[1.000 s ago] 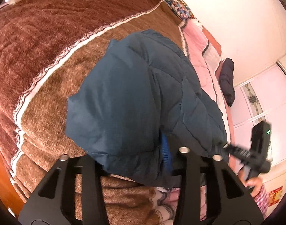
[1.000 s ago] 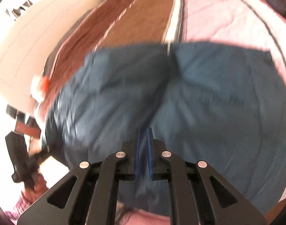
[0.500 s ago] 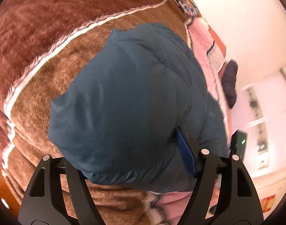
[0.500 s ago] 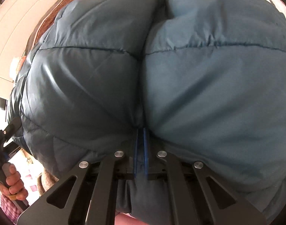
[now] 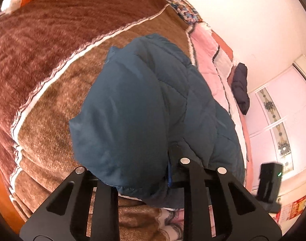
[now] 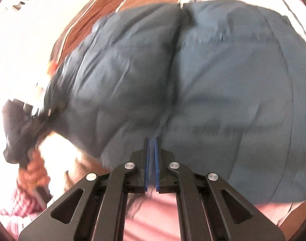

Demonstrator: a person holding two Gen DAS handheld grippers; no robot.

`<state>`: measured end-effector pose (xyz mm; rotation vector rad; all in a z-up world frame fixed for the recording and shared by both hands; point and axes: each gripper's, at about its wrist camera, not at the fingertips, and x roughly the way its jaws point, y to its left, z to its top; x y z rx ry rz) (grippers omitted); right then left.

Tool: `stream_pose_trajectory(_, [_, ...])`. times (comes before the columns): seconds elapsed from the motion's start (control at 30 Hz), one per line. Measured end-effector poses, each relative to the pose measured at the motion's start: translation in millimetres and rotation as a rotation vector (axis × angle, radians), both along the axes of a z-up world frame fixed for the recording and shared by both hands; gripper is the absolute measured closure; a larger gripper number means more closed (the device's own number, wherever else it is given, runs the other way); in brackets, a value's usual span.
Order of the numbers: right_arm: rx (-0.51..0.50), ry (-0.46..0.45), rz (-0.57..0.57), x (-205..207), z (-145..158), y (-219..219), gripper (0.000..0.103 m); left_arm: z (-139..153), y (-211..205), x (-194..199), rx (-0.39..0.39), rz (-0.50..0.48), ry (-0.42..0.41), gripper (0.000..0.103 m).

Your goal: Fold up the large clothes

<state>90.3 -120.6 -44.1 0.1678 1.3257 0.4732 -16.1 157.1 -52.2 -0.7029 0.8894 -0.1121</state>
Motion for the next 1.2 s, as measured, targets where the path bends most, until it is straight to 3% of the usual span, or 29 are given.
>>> stream_pose_trajectory(0.17, [-0.047, 0.066, 0.018, -3, -40, 5, 0.099, 19, -14, -6, 0.047, -0.047, -0.043, 0.083])
stream_pose_trajectory(0.47, [-0.026, 0.088, 0.0, 5, -56, -5, 0.102, 69, -63, -14, 0.203, -0.161, -0.162, 0.083])
stream_pose_trajectory(0.57, [0.013, 0.089, -0.003, -10, -39, -40, 0.101, 84, -73, -14, 0.253, -0.171, -0.193, 0.083])
stream_pose_trajectory(0.67, [0.088, -0.024, -0.022, -18, 6, -69, 0.099, 97, -82, -11, 0.273, -0.187, -0.208, 0.083])
stream_pose_trajectory(0.73, [0.092, -0.12, -0.101, -24, 35, -111, 0.099, 106, -93, -11, 0.302, -0.207, -0.226, 0.083])
stream_pose_trajectory(0.83, [0.093, -0.164, -0.27, -25, 50, -184, 0.099, 121, -112, -9, 0.336, -0.242, -0.258, 0.083])
stream_pose_trajectory(0.97, [0.102, -0.093, -0.398, -24, 20, -242, 0.098, 141, -149, -9, 0.385, -0.31, -0.304, 0.083])
stream_pose_trajectory(1.03, [0.148, -0.06, -0.401, -30, -5, -240, 0.098, 152, -173, -6, 0.41, -0.366, -0.329, 0.083])
stream_pose_trajectory(1.2, [0.242, -0.039, -0.418, -26, -27, -239, 0.098, 166, -236, 5, 0.42, -0.521, -0.368, 0.084])
